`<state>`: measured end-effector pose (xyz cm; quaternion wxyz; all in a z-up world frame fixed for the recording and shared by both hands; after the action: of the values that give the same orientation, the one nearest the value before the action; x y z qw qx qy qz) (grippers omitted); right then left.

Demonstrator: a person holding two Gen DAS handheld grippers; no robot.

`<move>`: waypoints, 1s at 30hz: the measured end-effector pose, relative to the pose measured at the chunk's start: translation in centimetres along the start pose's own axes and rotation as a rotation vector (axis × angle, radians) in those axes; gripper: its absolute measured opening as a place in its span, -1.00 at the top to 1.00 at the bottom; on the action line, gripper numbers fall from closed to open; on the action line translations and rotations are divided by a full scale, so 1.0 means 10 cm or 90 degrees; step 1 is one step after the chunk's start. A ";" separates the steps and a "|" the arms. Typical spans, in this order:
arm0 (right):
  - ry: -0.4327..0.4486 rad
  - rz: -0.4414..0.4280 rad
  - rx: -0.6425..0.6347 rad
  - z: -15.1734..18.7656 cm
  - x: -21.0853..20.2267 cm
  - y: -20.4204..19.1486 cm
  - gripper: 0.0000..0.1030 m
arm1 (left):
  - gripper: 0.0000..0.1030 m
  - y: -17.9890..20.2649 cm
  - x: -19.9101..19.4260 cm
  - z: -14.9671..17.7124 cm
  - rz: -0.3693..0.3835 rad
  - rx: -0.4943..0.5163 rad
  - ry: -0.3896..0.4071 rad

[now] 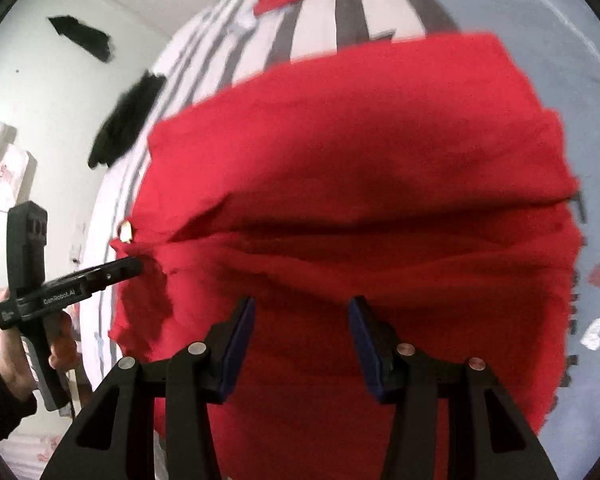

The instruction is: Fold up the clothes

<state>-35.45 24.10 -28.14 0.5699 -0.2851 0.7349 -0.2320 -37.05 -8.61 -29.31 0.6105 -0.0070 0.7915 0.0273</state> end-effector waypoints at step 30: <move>0.106 0.093 0.053 -0.30 -0.33 0.37 0.15 | 0.26 0.84 0.14 -0.34 0.034 -0.002 0.025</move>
<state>-38.35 29.08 -27.57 0.5338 -0.1866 0.7882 -0.2429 -41.03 -0.38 -29.49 0.5938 0.0126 0.8033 0.0450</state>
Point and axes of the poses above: each gripper's, at about its wrist camera, not at the fingertips, and x roughly the way its jaws point, y to its right, z to its underside, the point moved 1 cm from there along x, roughly the way its jaws point, and after that the axes turned 15 degrees about -z, right-handed, at the moved point
